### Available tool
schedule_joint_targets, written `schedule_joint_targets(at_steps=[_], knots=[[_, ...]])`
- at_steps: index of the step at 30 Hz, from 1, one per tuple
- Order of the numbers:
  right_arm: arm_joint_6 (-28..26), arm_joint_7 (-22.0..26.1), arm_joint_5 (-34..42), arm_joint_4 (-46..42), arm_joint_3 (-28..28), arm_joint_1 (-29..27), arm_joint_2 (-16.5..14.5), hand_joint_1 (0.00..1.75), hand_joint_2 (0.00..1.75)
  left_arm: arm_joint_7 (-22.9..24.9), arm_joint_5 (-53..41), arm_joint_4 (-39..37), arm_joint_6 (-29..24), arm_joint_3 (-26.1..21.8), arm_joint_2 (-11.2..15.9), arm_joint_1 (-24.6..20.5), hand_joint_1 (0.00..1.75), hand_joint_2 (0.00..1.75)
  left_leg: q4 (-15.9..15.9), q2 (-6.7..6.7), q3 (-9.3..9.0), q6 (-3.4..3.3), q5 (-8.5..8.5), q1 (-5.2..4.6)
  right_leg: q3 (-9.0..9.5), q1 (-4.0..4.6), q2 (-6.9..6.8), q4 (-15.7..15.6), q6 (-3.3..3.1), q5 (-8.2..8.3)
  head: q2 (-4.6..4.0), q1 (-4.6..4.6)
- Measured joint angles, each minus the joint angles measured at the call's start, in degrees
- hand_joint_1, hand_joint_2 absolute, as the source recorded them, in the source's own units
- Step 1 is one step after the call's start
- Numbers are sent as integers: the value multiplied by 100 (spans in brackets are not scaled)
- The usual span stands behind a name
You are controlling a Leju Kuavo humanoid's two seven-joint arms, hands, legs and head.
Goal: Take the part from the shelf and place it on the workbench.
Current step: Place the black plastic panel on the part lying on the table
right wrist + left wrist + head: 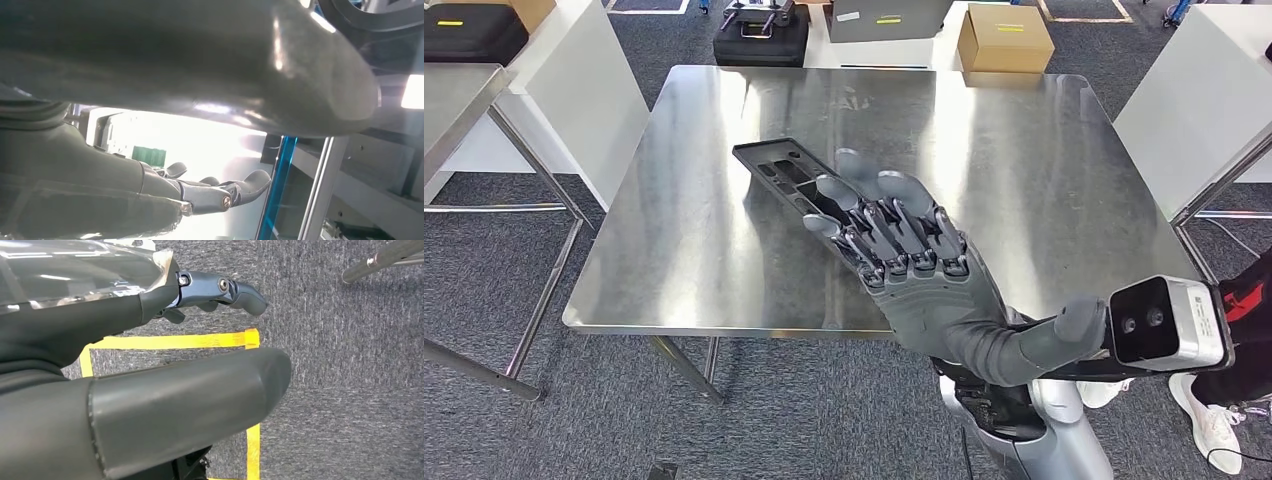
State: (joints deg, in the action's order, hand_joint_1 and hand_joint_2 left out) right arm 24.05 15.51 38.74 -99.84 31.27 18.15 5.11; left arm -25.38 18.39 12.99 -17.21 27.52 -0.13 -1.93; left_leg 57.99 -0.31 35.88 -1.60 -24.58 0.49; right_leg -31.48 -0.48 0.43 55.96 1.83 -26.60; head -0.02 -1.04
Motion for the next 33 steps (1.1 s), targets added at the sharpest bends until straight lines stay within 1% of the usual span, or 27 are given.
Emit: schedule_joint_targets(at_steps=[4,5,6,7,9,10,11,12,13,14,15,16,17,18,20,21,22,24,25,26,27,28,29,30,31,32,33], knots=[[6,17,-194,-1,0,-22,-4,0,0,1,31,-6,18,-1,14,-1,0,0,-21,1,-22,-77,12,-23,26,-23,2,-12,69,11,0,3],[6,18,-225,-1,-1,-22,-6,0,0,2,35,-7,22,-2,14,-2,0,0,-67,9,-48,-105,45,-15,18,-25,0,11,83,-14,0,4],[6,19,-248,-1,-2,-21,-7,0,0,2,37,-7,26,-3,15,-5,0,0,-119,18,-75,-139,81,-3,-19,-21,0,108,77,-91,0,-1],[4,19,-268,-1,-3,-20,-7,0,0,2,40,-7,30,-4,14,-8,0,0,-168,29,-96,-165,110,11,-104,-16,-1,319,54,-225,0,-9],[-2,19,-309,2,-4,-27,-3,0,0,2,45,-8,34,-7,11,-12,0,0,-194,40,-91,-185,137,18,-417,-29,-2,1073,8,-606,0,-24],[-6,19,-325,3,-4,-32,-1,0,0,2,48,-9,36,-7,9,-11,0,0,-193,43,-72,-177,146,18,-566,-39,-3,1440,14,-751,0,-27],[-9,20,-341,4,-4,-37,1,0,0,1,50,-10,38,-7,6,-10,0,0,-191,45,-53,-163,159,22,-637,-55,-4,1649,48,-817,0,-26],[-10,20,-349,4,-4,-39,2,0,0,1,50,-12,40,-7,3,-9,0,0,-188,46,-35,-142,176,30,-590,-74,-6,1618,108,-784,0,-26],[-12,21,-354,3,-4,-37,2,0,0,0,50,-13,40,-7,-3,-9,0,0,-182,44,-18,-117,193,46,-422,-99,-9,1346,184,-668,0,-26],[-13,21,-358,3,-4,-34,2,0,0,-1,49,-14,42,-7,-8,-10,0,0,-166,40,0,-85,209,59,-160,-131,-18,900,263,-518,0,-27],[-16,21,-359,3,-3,-33,1,0,0,-3,50,-16,43,-9,-7,-10,0,0,-149,32,22,-44,225,68,82,-141,-14,506,305,-390,0,-34],[-21,22,-362,3,-5,-34,0,0,0,-6,50,-18,48,-10,-5,-9,0,0,-130,24,39,-2,240,66,241,-140,-1,226,310,-288,0,-40],[-32,24,-368,3,-8,-35,-1,0,0,-10,51,-21,52,-11,-3,-9,0,0,-105,15,58,40,258,56,303,-135,18,86,280,-248,0,-45],[-49,26,-385,3,-12,-39,-4,0,0,-14,53,-24,55,-13,-1,-8,0,0,-97,6,73,79,281,47,283,-118,41,103,227,-238,0,-49],[-91,29,-446,2,-20,-46,-10,0,0,-18,54,-33,60,-14,-3,-1,0,0,-73,-1,112,145,299,62,194,-144,47,120,111,-215,0,-41],[-107,29,-481,2,-21,-49,-14,0,0,-19,54,-39,64,-15,-1,5,0,0,-4,4,156,169,203,79,164,-153,41,129,45,-179,0,-36],[-118,29,-507,2,-22,-52,-15,0,0,-19,53,-44,71,-15,1,9,0,0,175,7,233,188,11,94,114,-159,33,129,-30,-133,0,-28],[-123,29,-542,2,-23,-59,-17,0,0,-19,42,-49,92,-14,0,9,0,0,859,16,470,208,-549,102,14,-129,18,134,-134,-37,0,-19],[-123,29,-553,2,-23,-66,-17,0,0,-17,35,-49,104,-12,-2,8,0,0,1243,14,580,215,-768,102,-46,-107,10,137,-158,8,0,-17],[-123,29,-562,2,-23,-76,-16,0,0,-14,29,-49,113,-11,-3,7,0,0,1508,15,622,211,-877,101,-106,-86,5,140,-166,52,0,-18],[-123,29,-567,2,-24,-84,-16,0,0,-12,28,-49,119,-10,-4,6,0,0,1582,15,566,197,-878,101,-161,-65,2,142,-167,94,0,-17],[-123,29,-570,2,-25,-90,-16,0,0,-9,27,-49,120,-9,-5,4,0,0,1435,15,393,171,-790,99,-209,-48,1,143,-163,134,0,-17],[-123,29,-571,2,-27,-93,-16,0,0,-9,27,-49,121,-9,-4,-1,0,0,1090,13,111,128,-664,91,-247,-34,3,144,-151,170,0,-16],[-123,29,-572,2,-28,-93,-17,0,0,-9,26,-49,121,-9,3,-10,0,0,659,10,-207,71,-587,74,-272,-28,6,145,-137,200,0,-16],[-123,29,-573,2,-31,-92,-18,0,0,-9,24,-49,122,-9,11,-20,0,0,300,13,-466,32,-525,54,-288,-15,6,143,-110,232,0,-21],[-123,30,-578,2,-33,-91,-18,0,0,-9,22,-49,123,-9,18,-29,0,0,55,11,-632,0,-500,24,-296,-12,0,142,-77,261,0,-23],[-123,31,-585,2,-38,-91,-18,0,0,-8,21,-49,123,-9,24,-36,0,0,-52,12,-694,-16,-499,-5,-302,-16,-7,139,-39,290,0,-24]])
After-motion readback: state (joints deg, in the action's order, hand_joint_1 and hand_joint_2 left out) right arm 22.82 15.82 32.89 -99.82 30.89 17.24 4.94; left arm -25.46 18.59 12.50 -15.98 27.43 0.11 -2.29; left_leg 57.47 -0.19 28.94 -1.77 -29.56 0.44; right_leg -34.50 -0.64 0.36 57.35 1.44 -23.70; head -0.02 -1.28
